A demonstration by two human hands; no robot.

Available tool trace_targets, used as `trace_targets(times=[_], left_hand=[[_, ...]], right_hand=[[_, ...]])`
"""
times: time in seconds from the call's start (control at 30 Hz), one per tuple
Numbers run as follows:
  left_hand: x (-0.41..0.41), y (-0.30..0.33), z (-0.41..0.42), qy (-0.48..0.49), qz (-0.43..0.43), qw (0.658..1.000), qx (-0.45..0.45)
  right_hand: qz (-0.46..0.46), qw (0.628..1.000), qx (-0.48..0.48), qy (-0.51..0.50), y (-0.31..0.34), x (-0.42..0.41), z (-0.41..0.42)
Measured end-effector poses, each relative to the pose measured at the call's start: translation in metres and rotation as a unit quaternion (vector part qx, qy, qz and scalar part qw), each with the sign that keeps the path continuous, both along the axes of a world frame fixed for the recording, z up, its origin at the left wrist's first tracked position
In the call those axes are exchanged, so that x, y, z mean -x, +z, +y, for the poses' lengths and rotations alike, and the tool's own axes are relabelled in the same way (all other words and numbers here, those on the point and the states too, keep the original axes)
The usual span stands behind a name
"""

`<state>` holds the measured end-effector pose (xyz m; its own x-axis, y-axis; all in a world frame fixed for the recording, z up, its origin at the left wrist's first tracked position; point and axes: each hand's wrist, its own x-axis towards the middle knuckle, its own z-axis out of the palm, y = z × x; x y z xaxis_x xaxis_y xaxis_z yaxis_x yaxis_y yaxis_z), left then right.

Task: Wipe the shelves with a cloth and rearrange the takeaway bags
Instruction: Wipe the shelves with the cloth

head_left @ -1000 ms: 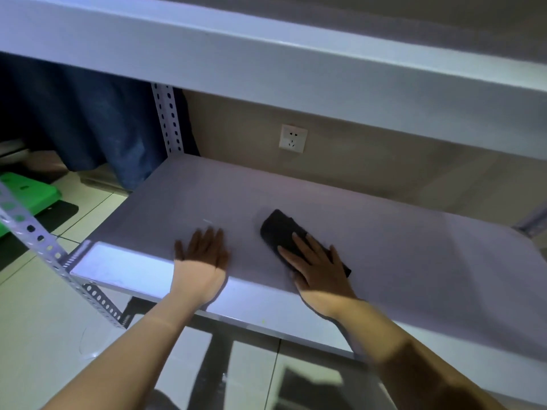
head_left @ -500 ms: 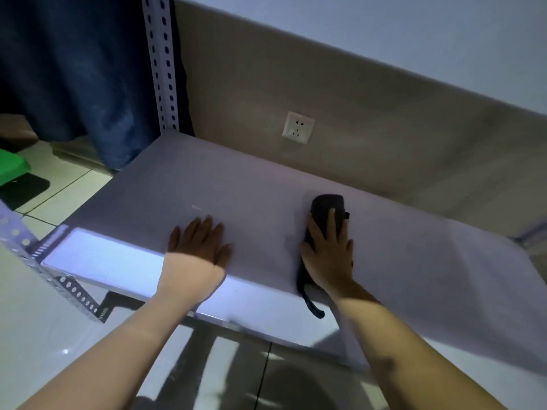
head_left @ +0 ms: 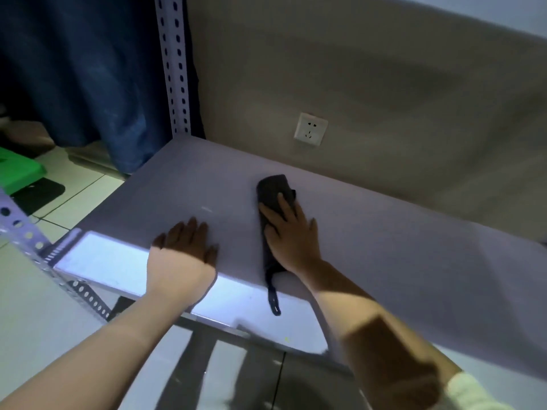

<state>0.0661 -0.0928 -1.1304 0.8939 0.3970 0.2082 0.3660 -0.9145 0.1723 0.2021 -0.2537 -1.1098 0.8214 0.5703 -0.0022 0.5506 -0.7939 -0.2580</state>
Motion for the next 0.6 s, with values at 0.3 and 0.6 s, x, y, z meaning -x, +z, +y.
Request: trace_targets(times=[0.3, 0.6], left_hand=[[0.01, 0.004, 0.019, 0.052, -0.051, 0.997, 0.021], [0.011, 0.005, 0.019, 0.086, -0.006, 0.996, 0.029]], right_hand=[[-0.012, 0.997, -0.013, 0.074, 0.006, 0.048, -0.031], [0.032, 0.989, 0.001, 0.142, 0.003, -0.002, 0.119]])
